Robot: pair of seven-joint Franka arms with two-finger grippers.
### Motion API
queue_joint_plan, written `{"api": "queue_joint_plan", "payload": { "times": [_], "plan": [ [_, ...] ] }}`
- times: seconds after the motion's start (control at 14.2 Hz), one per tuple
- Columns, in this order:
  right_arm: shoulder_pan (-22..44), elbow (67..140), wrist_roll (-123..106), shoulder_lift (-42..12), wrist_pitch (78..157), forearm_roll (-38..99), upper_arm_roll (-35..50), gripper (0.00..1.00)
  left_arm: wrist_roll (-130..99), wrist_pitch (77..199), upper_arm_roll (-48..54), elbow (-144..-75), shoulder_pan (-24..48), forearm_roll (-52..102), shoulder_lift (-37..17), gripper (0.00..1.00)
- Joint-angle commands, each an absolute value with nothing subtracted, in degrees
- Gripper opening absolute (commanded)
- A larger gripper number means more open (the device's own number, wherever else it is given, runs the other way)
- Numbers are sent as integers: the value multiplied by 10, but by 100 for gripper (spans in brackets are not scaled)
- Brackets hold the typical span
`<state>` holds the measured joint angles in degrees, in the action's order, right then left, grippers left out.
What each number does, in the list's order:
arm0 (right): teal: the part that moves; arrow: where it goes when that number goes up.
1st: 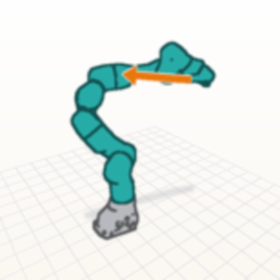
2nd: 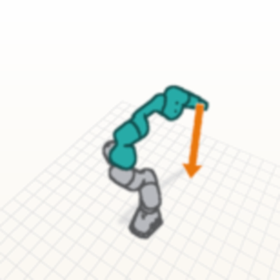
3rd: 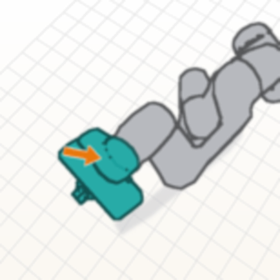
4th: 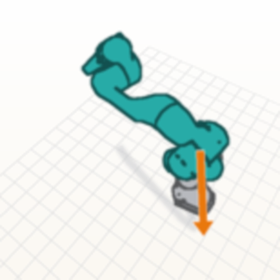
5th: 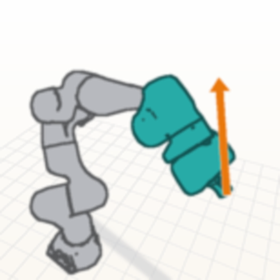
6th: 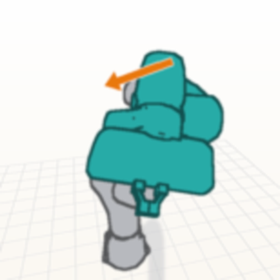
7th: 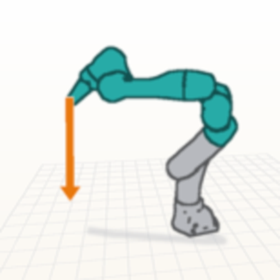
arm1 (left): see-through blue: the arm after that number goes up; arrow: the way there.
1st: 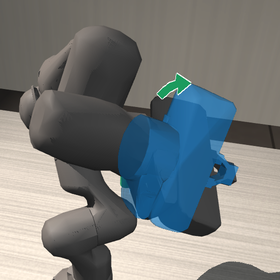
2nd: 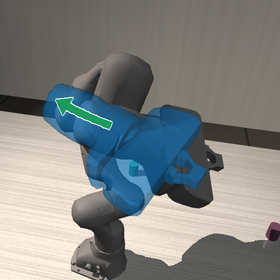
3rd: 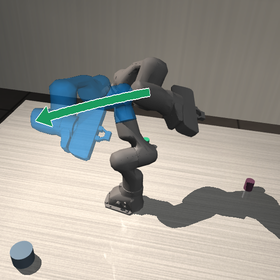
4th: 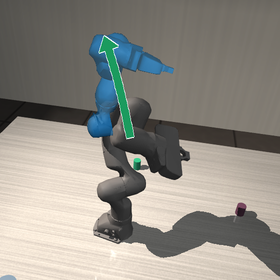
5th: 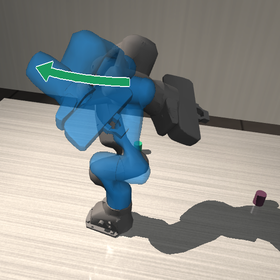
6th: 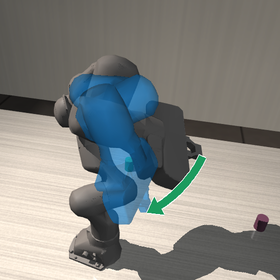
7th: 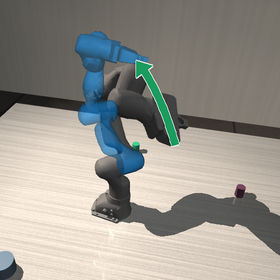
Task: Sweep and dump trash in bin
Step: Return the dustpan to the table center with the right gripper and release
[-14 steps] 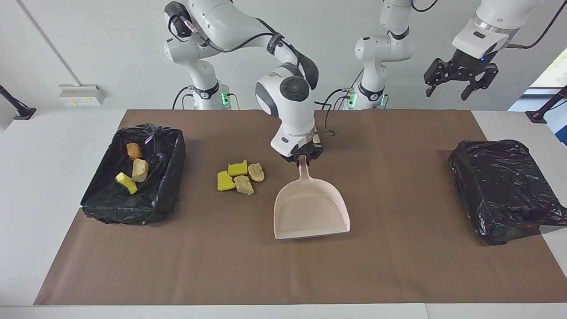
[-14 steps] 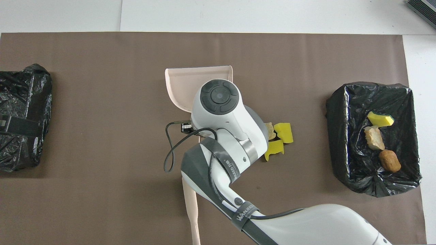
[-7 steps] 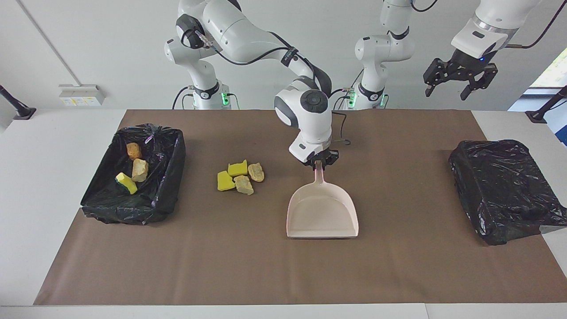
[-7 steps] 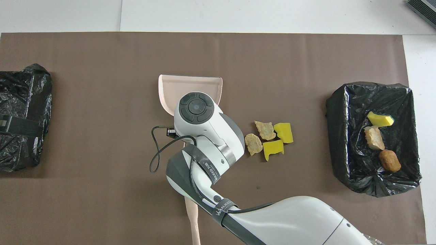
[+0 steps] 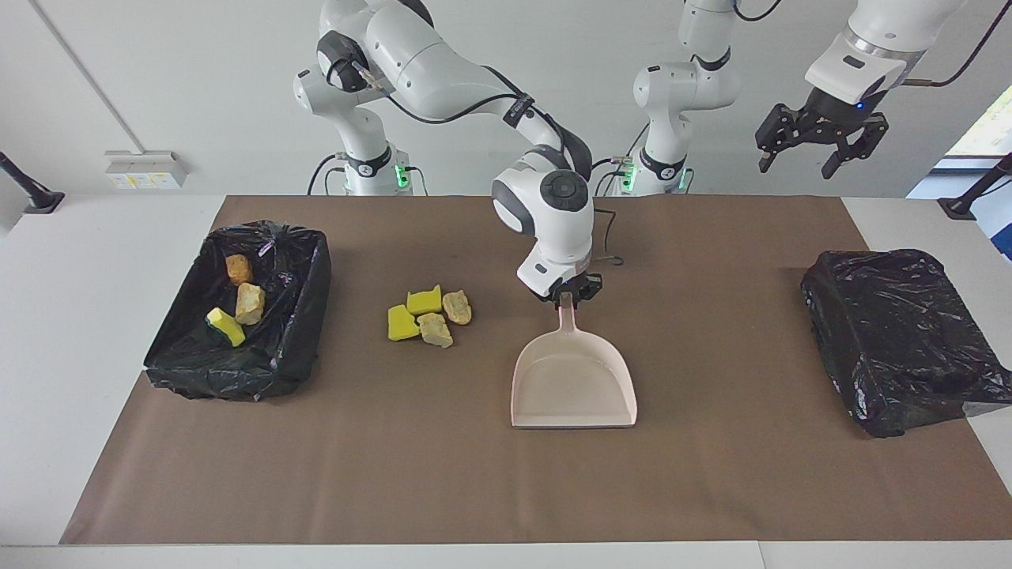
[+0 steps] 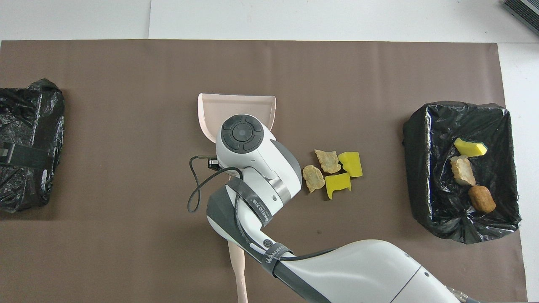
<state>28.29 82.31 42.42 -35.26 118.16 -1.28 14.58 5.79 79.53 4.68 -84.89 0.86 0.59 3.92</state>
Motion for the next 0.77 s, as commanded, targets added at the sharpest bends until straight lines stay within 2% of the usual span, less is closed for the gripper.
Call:
{"api": "queue_joint_plan", "payload": {
  "times": [0.0, 0.21, 0.49, 0.7],
  "plan": [
    [276, 814, 408, -338, 1166, -21, 147, 100, 60, 784, 48, -841, 7, -4, 40, 100],
    [275, 816, 404, -300, 1115, -10, 147, 100, 59, 780, 48, -841, 6, -4, 40, 100],
    [234, 827, 393, -240, 1025, 22, 148, 100, 55, 788, 47, -846, 8, -3, 42, 100],
    [236, 908, 385, -146, 985, 81, 148, 100, 45, 794, 50, -853, 10, -1, 46, 100]
  ]
}}
